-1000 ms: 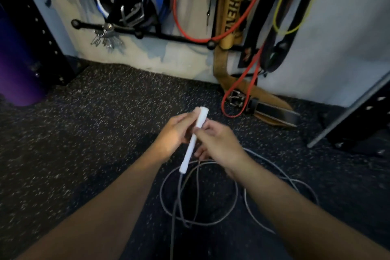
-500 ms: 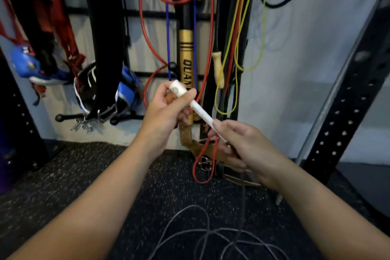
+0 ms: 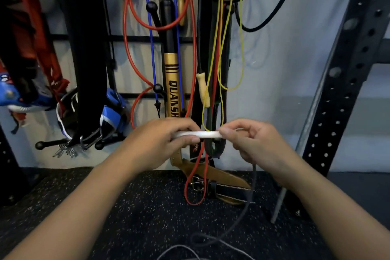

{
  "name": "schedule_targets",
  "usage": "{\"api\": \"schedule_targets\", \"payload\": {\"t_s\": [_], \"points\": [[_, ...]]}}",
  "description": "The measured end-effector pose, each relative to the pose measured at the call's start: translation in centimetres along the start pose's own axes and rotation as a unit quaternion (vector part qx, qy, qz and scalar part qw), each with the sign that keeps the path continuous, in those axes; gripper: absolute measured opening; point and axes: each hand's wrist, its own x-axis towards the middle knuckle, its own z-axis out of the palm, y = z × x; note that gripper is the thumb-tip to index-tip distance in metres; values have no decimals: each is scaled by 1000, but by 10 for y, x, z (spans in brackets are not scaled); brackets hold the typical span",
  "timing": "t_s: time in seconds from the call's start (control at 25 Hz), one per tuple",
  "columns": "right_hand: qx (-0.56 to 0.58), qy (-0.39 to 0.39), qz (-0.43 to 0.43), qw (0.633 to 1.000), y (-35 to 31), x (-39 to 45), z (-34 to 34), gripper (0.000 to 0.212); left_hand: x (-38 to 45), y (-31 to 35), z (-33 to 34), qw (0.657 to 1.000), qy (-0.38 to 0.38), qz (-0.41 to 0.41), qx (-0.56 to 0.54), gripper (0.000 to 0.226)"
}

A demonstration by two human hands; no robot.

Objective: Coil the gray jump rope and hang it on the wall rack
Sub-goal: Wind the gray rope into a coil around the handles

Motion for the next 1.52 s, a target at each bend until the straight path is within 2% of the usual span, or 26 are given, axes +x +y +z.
{"api": "schedule_targets", "payload": {"t_s": [0.08,0.16,0.2,0.28,0.36,0.48,0.56,0.64,0.88,1.04,1.08,1.12,1.16,1.24,1.28,1.32,1.36,1.44,1.52], "points": [[20,9,22,1000,-1,0,-11,29,0,-8,-5,995,34,-31,-93,18],[33,40,27,998,2,-1,-17,36,1,-10,-6,964,99,-91,-230,18],[46,54,29,997,4,-2,-16,39,1,-7,-4,927,136,-127,-326,20],[71,57,35,995,6,-2,-7,45,6,3,2,827,185,-177,-500,25],[76,27,40,996,6,-3,6,47,16,14,11,752,210,-206,-590,27],[81,-11,44,996,2,-2,28,48,28,35,25,687,208,-262,-645,32],[134,-20,51,990,0,1,36,55,30,42,31,646,204,-259,-689,30],[168,-17,60,984,-1,3,39,60,28,44,33,626,219,-246,-707,28],[182,-11,4,983,1,6,37,27,24,46,29,622,229,-223,-715,21],[236,23,12,971,4,7,33,28,21,45,30,606,218,-239,-727,16],[243,27,15,969,4,8,30,29,20,46,29,612,214,-252,-719,16],[232,31,19,972,3,9,26,29,19,47,27,635,216,-271,-690,21],[206,30,21,978,2,9,22,29,19,47,25,683,226,-295,-629,33],[127,12,15,992,1,9,11,30,16,44,18,807,285,-324,-403,76],[86,0,10,996,1,9,8,31,14,41,12,857,325,-288,-278,90],[50,-11,4,999,0,9,5,31,14,40,4,900,340,-216,-164,89],[19,-23,-2,1000,0,9,3,31,15,41,-4,937,311,-134,-80,76],[-32,-47,-25,998,-1,9,2,29,20,44,-15,988,148,-46,-22,48],[-66,-69,-49,994,-5,9,4,23,22,48,-15,996,21,-36,-76,33]]}}
